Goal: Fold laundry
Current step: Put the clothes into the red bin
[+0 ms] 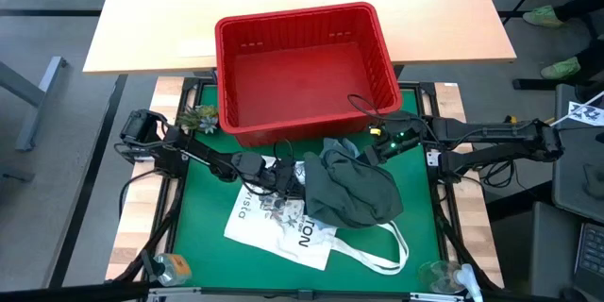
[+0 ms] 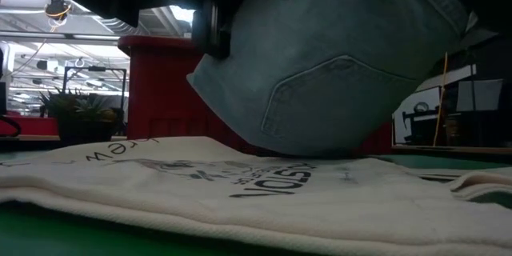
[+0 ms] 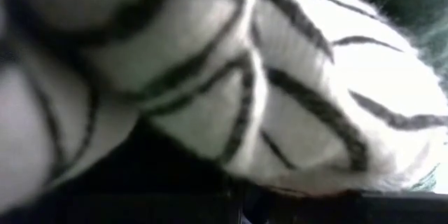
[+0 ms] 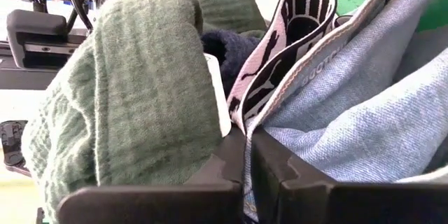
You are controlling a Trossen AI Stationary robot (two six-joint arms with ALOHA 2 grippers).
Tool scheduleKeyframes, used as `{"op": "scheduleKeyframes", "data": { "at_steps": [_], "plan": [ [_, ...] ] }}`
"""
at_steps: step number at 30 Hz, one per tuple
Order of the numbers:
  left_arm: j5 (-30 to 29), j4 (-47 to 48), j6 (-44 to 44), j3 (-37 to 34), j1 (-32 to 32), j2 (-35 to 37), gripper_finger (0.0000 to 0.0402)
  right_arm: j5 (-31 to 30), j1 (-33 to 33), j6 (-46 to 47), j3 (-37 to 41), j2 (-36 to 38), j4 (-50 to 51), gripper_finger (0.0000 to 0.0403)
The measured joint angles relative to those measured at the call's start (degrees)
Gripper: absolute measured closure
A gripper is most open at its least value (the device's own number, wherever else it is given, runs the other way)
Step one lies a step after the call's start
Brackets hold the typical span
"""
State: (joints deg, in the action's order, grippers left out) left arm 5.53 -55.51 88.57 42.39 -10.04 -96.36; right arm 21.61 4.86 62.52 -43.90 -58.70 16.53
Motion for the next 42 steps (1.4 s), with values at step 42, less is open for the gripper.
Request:
{"op": "scheduleKeyframes", "data": {
  "at_steps": [42],
  "plan": [
    [1.85,0.55,-2.27,5.55,0.07,0.09,0.0378,-1.16,-4.85,0.22,-0.04,0.00,-6.05,0.0391]
  ]
}}
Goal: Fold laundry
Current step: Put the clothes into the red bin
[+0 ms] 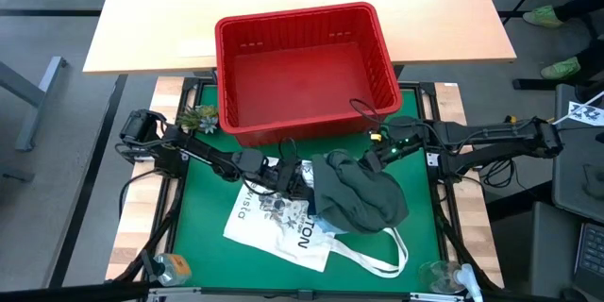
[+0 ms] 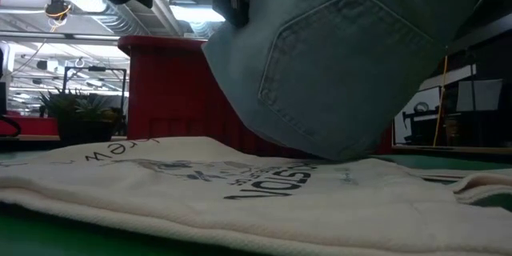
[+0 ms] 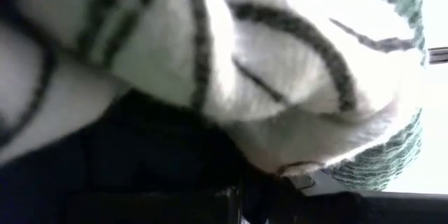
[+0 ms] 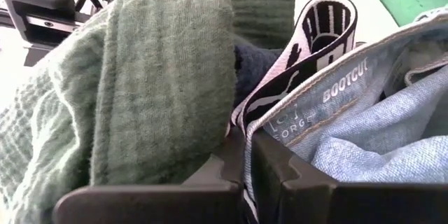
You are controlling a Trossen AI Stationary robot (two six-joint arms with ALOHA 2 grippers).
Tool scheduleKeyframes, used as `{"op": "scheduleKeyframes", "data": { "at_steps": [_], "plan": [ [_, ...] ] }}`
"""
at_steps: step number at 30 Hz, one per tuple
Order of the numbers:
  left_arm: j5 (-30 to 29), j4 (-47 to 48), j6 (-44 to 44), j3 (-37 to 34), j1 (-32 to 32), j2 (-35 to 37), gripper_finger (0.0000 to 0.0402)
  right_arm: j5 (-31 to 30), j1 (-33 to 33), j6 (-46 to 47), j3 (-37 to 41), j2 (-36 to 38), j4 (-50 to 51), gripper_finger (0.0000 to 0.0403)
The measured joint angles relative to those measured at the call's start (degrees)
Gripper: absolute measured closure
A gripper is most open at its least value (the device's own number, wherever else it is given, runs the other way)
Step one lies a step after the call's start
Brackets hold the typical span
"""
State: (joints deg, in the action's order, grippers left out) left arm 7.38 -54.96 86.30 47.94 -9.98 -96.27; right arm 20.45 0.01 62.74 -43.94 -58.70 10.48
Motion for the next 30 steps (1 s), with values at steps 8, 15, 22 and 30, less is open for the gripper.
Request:
{"op": "scheduleKeyframes", "data": {
  "at_steps": [8,15,22,30],
  "plan": [
    [-0.25,-0.04,-0.96,0.00,0.00,0.00,0.0379,-0.09,0.00,0.02,-0.07,0.00,-1.31,0.0391],
    [0.56,0.12,-2.68,0.00,0.04,0.02,0.0380,-0.30,0.00,-0.11,-1.40,0.02,0.61,0.0391],
    [0.24,10.42,-7.73,0.02,-1.18,0.02,0.0380,-3.09,-0.13,-6.19,-1.40,-0.27,11.50,0.0391],
    [-1.80,23.47,-13.49,0.02,-3.97,0.04,0.0381,-6.32,-2.05,-9.05,-1.40,-3.23,15.87,0.0391]
  ]
}}
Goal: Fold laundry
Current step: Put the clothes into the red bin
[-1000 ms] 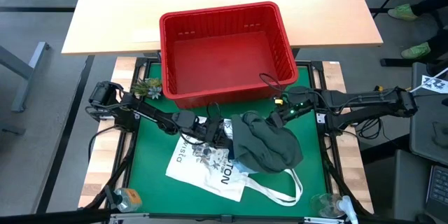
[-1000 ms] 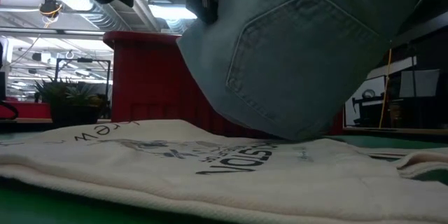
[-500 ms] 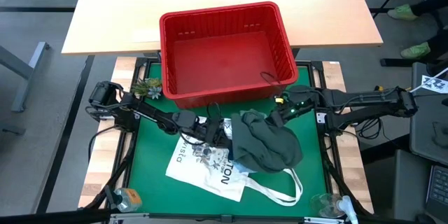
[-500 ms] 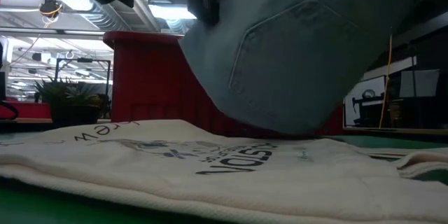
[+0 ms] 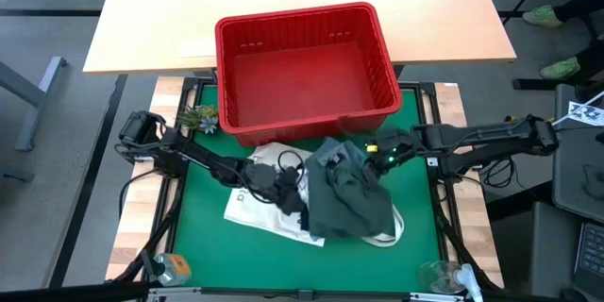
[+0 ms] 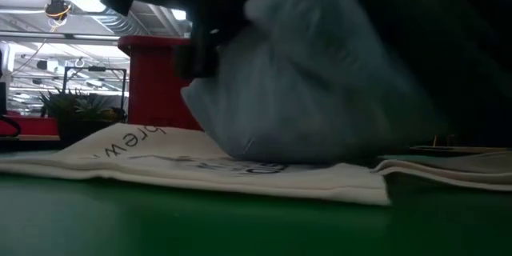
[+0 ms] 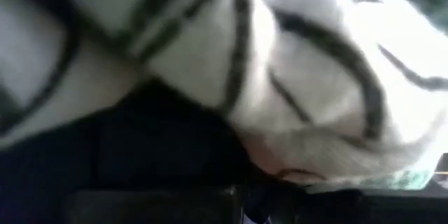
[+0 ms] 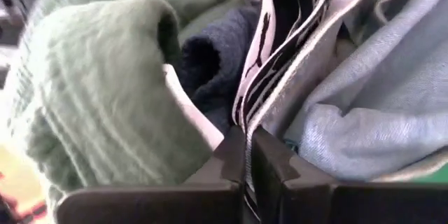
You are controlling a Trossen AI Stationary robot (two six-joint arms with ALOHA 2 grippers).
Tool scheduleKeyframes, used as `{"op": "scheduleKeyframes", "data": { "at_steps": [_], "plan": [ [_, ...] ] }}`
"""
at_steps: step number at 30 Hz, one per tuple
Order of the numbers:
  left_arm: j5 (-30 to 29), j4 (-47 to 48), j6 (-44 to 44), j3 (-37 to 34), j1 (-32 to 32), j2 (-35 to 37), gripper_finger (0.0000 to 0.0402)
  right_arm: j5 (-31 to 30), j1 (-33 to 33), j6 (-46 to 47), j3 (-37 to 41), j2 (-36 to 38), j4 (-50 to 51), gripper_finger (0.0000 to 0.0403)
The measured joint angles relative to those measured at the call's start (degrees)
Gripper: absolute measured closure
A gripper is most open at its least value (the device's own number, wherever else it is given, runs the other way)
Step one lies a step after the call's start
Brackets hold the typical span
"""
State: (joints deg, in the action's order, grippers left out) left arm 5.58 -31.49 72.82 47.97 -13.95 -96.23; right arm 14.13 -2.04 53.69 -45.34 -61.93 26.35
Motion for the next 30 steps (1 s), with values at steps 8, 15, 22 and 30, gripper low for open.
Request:
{"op": "scheduleKeyframes", "data": {
  "at_steps": [8,15,22,30],
  "plan": [
    [1.12,11.40,0.32,0.02,-2.80,0.15,0.0375,-0.63,-2.89,0.00,0.00,-5.25,0.94,0.0391],
    [2.54,16.51,0.35,0.04,-4.43,0.15,0.0376,-0.53,-2.84,0.00,0.00,-8.21,0.53,0.0391],
    [3.20,20.79,0.26,0.04,-4.51,0.15,0.0375,-0.50,-2.82,-0.01,0.00,-8.48,0.61,0.0347],
    [3.25,23.49,0.43,0.06,-4.70,0.15,0.0373,4.43,-0.15,-3.36,0.00,-6.91,7.72,0.0245]
  ]
}}
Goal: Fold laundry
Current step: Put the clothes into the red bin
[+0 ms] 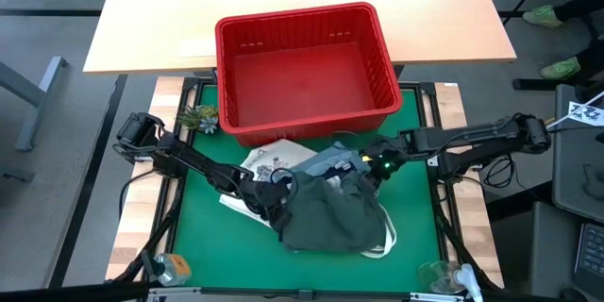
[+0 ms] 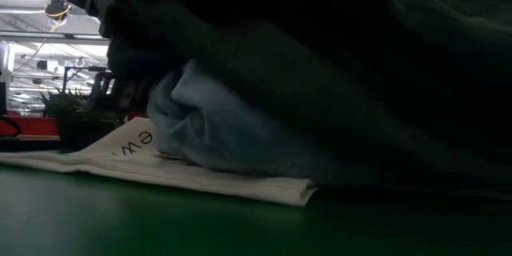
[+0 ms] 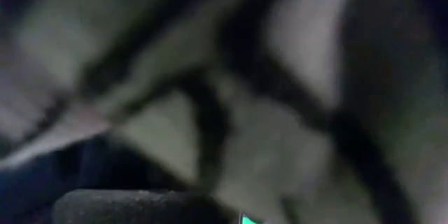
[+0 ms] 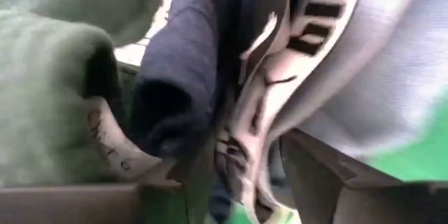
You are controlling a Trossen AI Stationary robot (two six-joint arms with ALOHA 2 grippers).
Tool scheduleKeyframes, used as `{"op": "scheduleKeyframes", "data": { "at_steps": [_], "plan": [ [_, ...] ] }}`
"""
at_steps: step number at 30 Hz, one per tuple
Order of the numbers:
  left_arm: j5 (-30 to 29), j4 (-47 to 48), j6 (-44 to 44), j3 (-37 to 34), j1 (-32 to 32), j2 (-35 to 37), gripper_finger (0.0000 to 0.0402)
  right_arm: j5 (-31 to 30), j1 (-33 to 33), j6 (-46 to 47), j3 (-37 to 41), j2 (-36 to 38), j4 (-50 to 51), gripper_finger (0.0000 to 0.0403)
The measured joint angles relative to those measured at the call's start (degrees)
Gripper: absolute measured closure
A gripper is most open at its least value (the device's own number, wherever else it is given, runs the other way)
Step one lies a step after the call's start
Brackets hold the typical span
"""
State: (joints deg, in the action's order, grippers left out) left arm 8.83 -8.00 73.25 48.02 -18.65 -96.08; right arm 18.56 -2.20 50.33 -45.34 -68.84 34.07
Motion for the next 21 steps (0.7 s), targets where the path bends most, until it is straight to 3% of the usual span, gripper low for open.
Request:
{"op": "scheduleKeyframes", "data": {
  "at_steps": [2,8,13,21],
  "plan": [
    [-0.21,0.82,-0.08,-0.01,-0.46,-0.02,0.0375,-0.47,1.73,-4.17,0.00,1.45,4.72,0.0233],
    [-0.79,3.04,0.14,-0.06,-2.06,-0.04,0.0371,-10.98,5.36,-12.86,0.51,4.32,15.86,0.0228],
    [-0.67,3.01,2.75,-0.08,-2.46,-0.04,0.0371,-8.85,6.47,-16.56,6.13,4.74,11.20,0.0232],
    [-0.65,2.98,4.66,-0.10,-2.52,-0.08,0.0369,-8.37,6.36,-13.25,17.26,4.74,-4.56,0.0232]
  ]
}}
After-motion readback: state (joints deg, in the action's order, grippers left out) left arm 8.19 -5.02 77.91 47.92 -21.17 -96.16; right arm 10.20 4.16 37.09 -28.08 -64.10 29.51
